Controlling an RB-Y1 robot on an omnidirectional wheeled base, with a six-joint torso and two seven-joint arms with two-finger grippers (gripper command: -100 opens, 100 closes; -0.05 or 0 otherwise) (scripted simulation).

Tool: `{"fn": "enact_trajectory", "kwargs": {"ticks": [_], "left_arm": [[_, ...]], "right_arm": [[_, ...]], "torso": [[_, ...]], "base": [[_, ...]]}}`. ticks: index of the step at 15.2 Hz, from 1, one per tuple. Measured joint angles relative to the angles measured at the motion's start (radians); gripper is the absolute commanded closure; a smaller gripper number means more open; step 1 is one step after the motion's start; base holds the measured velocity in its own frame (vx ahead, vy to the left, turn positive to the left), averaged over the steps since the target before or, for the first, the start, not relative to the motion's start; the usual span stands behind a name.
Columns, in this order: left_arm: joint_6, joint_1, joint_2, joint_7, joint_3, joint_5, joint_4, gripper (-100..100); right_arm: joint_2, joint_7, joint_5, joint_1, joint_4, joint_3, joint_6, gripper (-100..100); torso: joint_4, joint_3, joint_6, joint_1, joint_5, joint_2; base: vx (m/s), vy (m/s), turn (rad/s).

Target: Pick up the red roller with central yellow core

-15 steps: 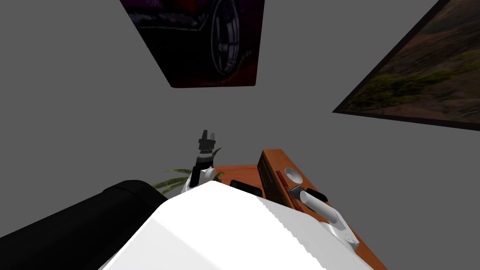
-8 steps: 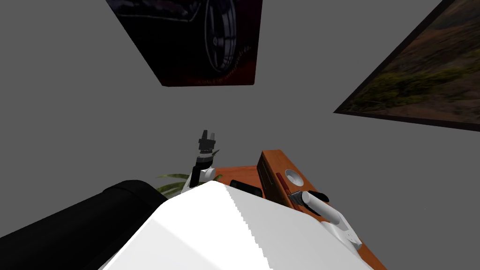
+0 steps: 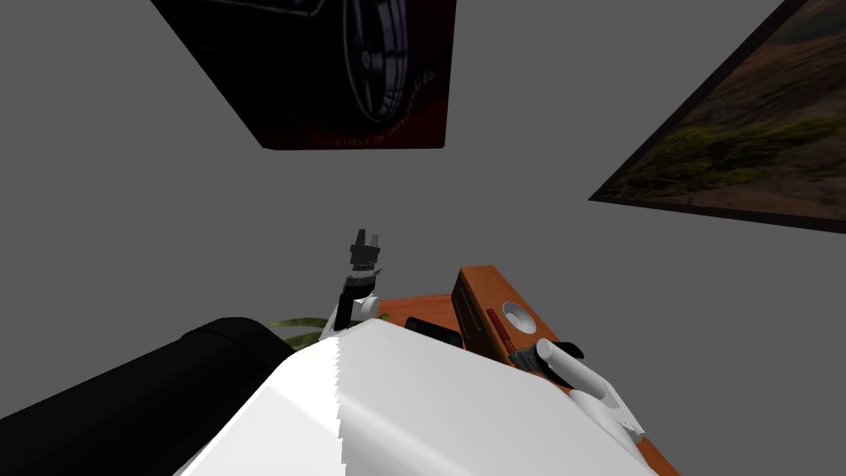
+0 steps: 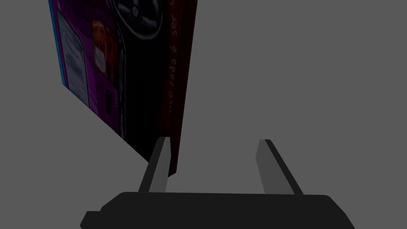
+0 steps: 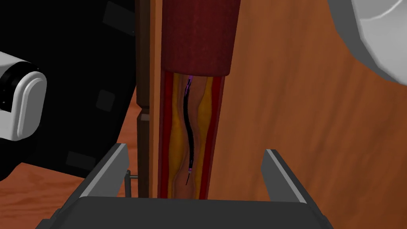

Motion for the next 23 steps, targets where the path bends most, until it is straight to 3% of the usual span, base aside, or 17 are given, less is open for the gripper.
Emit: {"fn": "enact_trajectory", "kwargs": {"ticks": [7,13,14,19,23], "left_arm": [[0.0,0.0,0.0,0.0,0.0,0.0,0.0,0],[0.0,0.0,0.0,0.0,0.0,0.0,0.0,0],[0.0,0.0,0.0,0.0,0.0,0.0,0.0,0],[0.0,0.0,0.0,0.0,0.0,0.0,0.0,0],[0.0,0.0,0.0,0.0,0.0,0.0,0.0,0]], "right_arm": [[-0.011,-0.034,-0.023,-0.016,0.054,-0.024,0.094,-100],[0.015,-0.011,-0.009,-0.023,0.118,-0.019,0.023,-100],[0.016,-0.009,-0.008,-0.024,0.121,-0.018,0.018,100],[0.016,-0.008,-0.008,-0.024,0.12,-0.018,0.018,100],[0.001,-0.027,-0.015,-0.017,0.073,-0.021,0.066,100]], "torso": [[0.0,0.001,0.0,0.0,0.0,0.002],[0.001,0.002,0.0,-0.001,0.0,0.003],[0.001,0.002,0.0,-0.001,0.0,0.004],[0.001,0.003,0.0,0.0,-0.001,0.005],[0.002,0.004,0.0,0.002,0.0,0.007]], "base": [[0.053,-0.007,-0.035],[0.024,-0.016,-0.031],[0.006,-0.003,0.001],[-0.003,0.002,0.009],[-0.033,0.02,0.039]]}}
